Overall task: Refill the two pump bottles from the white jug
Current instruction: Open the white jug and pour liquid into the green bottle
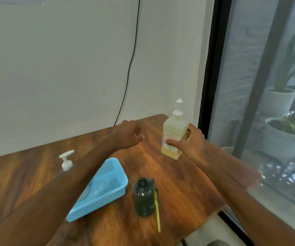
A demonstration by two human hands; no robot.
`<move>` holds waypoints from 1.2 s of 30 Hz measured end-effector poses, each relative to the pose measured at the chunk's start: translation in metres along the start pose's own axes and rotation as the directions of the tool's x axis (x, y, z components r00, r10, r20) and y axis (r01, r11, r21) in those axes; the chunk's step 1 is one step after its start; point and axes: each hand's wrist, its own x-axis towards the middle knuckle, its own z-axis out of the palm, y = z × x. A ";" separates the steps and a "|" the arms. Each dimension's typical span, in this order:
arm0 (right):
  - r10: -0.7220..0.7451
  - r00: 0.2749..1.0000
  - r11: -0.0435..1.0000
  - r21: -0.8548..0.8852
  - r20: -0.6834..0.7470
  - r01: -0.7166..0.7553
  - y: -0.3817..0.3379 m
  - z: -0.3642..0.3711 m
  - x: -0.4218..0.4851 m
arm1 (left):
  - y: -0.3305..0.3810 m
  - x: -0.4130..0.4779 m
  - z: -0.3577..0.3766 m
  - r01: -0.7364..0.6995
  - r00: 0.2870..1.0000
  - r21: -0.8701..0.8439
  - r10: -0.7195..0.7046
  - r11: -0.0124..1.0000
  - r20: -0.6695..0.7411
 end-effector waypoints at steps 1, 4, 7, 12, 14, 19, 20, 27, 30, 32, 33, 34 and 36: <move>-0.010 1.000 1.000 -0.001 0.015 0.010 -0.002 -0.004 -0.016 | 0.004 -0.016 -0.005 -0.003 0.999 -0.016 0.002 1.000 -0.041; -0.041 0.996 0.990 -0.138 -0.079 0.030 0.018 -0.010 -0.055 | 0.017 -0.069 -0.012 -0.027 0.991 -0.089 0.015 0.996 -0.132; -0.026 0.994 0.987 -0.163 -0.106 0.008 0.036 -0.011 -0.090 | 0.022 -0.122 -0.007 -0.012 0.967 -0.171 -0.033 0.985 -0.254; 0.049 0.989 0.963 -0.257 -0.140 -0.084 0.055 0.000 -0.129 | 0.024 -0.197 0.031 0.120 0.924 -0.265 -0.205 0.957 -0.323; 0.084 0.984 0.955 -0.269 -0.158 -0.124 0.061 0.008 -0.137 | 0.028 -0.219 0.047 0.164 0.924 -0.320 -0.259 0.933 -0.282; 0.088 0.975 0.963 -0.233 -0.205 -0.136 0.068 0.020 -0.147 | 0.037 -0.249 0.075 0.200 0.910 -0.406 -0.323 0.892 -0.260; 0.088 0.974 0.964 -0.229 -0.209 -0.136 0.068 0.021 -0.147 | 0.041 -0.252 0.079 0.188 0.913 -0.403 -0.310 0.896 -0.264; 0.096 0.986 0.962 -0.242 -0.137 -0.127 0.074 0.021 -0.153 | 0.076 -0.254 0.088 0.023 0.914 -0.409 -0.185 0.912 -0.362; 0.052 0.986 0.981 -0.175 -0.156 -0.080 0.068 0.013 -0.157 | 0.082 -0.246 0.099 -0.105 0.892 -0.447 -0.115 0.888 -0.437; 0.026 0.989 0.991 -0.129 -0.146 -0.045 0.062 0.008 -0.156 | 0.097 -0.242 0.106 -0.130 0.904 -0.460 -0.085 0.878 -0.419; 0.018 0.991 0.994 -0.106 -0.136 -0.032 0.060 0.007 -0.155 | 0.107 -0.240 0.110 -0.119 0.923 -0.475 -0.079 0.872 -0.375; 0.014 0.993 0.996 -0.089 -0.121 -0.024 0.058 0.005 -0.154 | 0.117 -0.237 0.115 -0.103 0.942 -0.499 -0.077 0.861 -0.328; 0.019 0.997 0.997 -0.078 -0.078 -0.025 0.056 0.000 -0.150 | 0.135 -0.229 0.122 -0.074 0.962 -0.542 -0.084 0.837 -0.262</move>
